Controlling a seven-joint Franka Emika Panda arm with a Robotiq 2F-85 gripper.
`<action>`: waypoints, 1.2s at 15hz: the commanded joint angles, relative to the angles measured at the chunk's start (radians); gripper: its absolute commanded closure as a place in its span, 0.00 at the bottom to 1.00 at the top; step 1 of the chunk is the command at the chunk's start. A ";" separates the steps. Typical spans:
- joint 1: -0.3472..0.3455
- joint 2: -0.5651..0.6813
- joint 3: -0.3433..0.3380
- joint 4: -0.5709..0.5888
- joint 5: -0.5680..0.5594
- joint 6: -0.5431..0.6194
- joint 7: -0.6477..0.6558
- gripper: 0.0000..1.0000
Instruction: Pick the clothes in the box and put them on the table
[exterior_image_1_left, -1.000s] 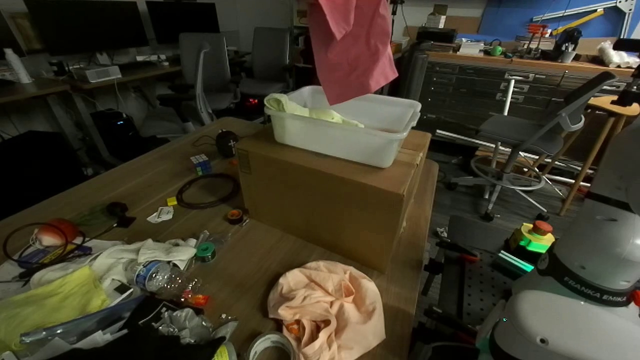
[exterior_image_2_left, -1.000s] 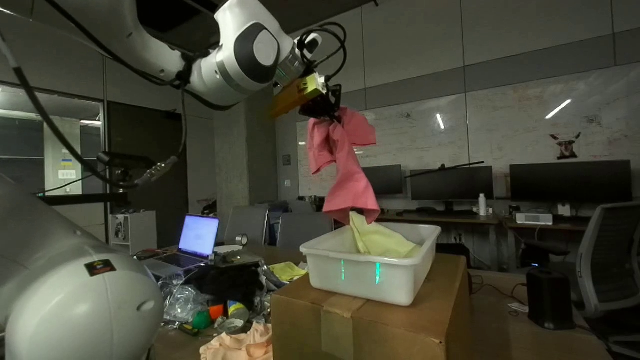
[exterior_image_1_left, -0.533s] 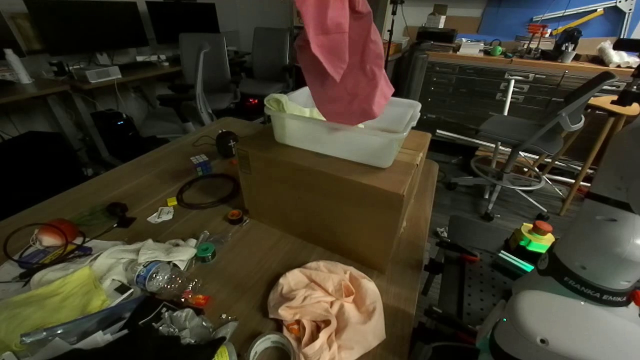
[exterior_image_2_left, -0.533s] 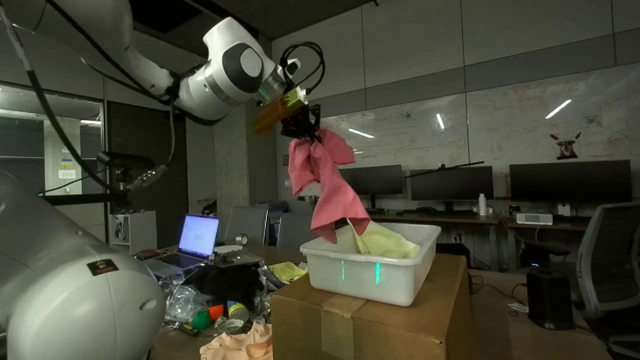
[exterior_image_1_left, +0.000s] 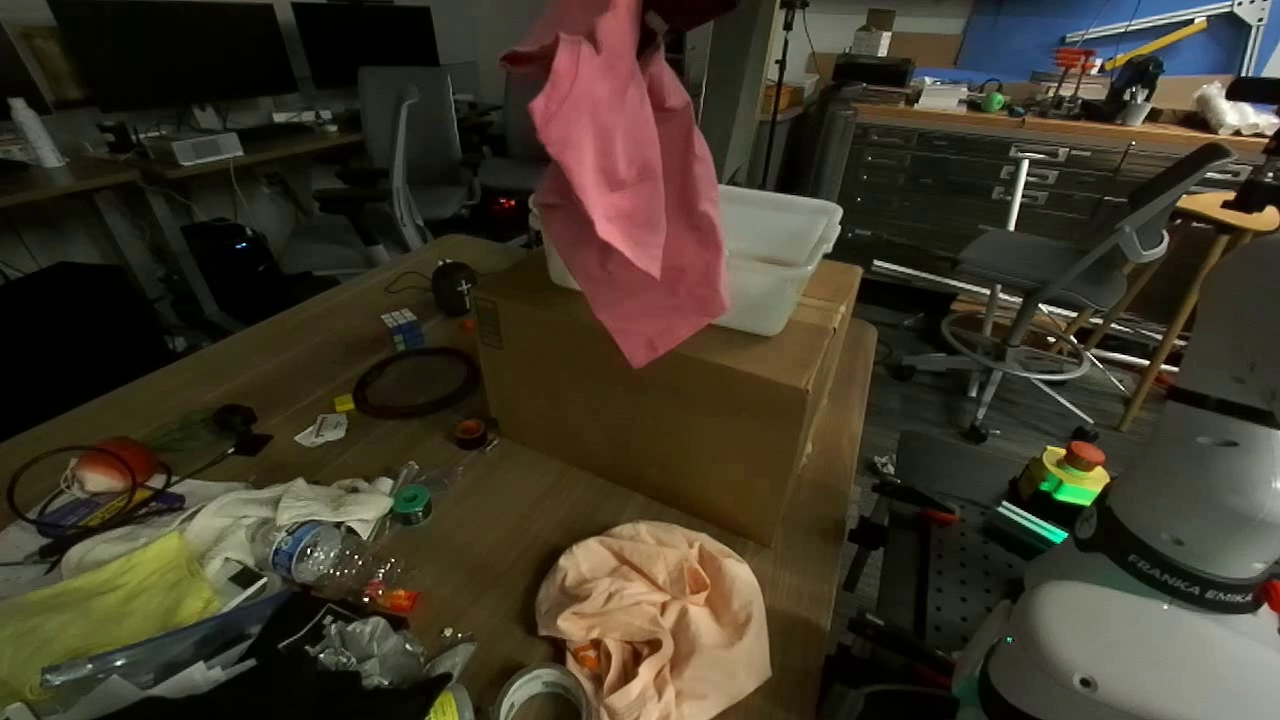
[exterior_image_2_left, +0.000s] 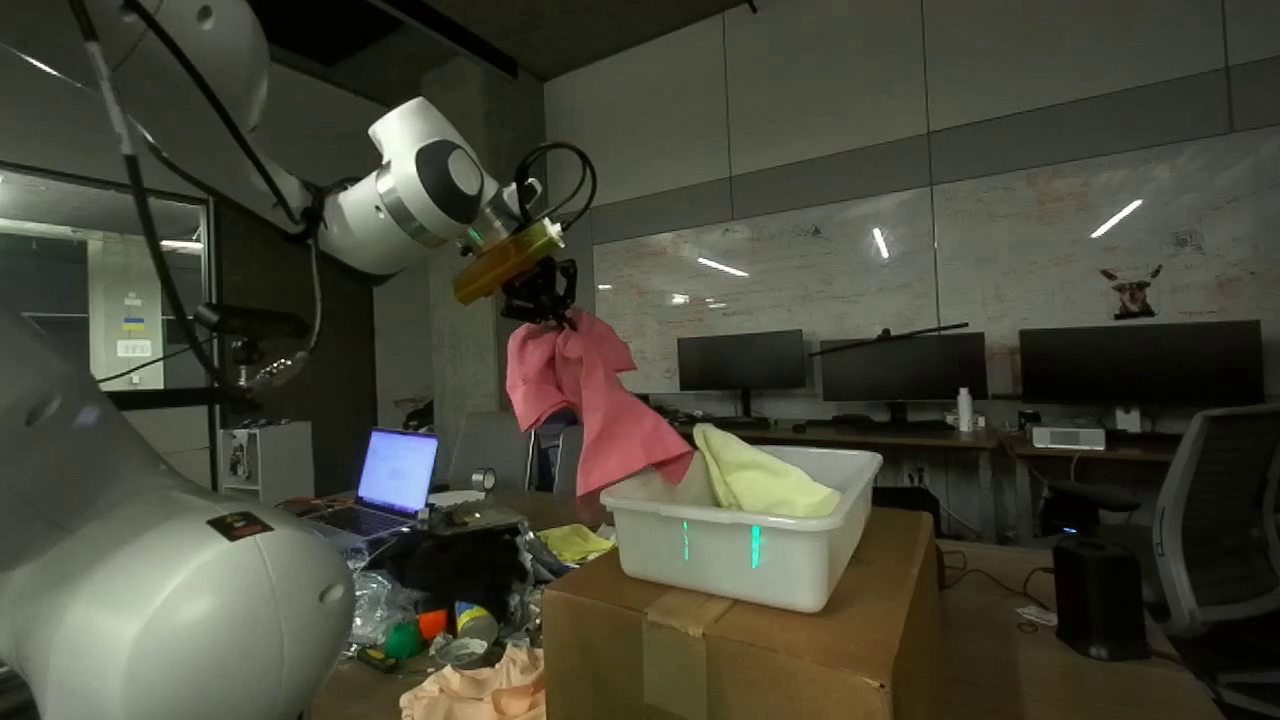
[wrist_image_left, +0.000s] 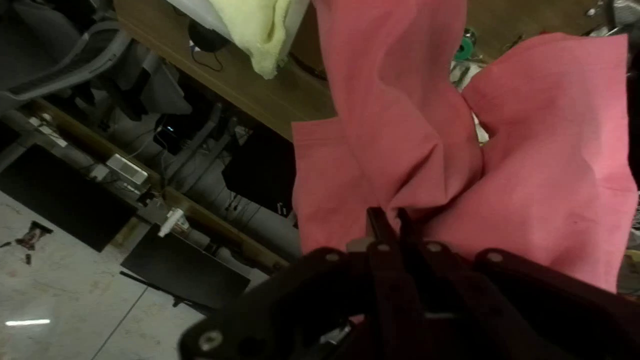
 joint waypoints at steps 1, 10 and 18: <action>0.065 0.034 0.003 0.016 -0.021 -0.016 -0.037 0.99; 0.121 0.096 -0.027 0.026 -0.008 -0.062 -0.101 0.70; 0.072 0.137 -0.056 0.024 -0.059 -0.143 -0.114 0.11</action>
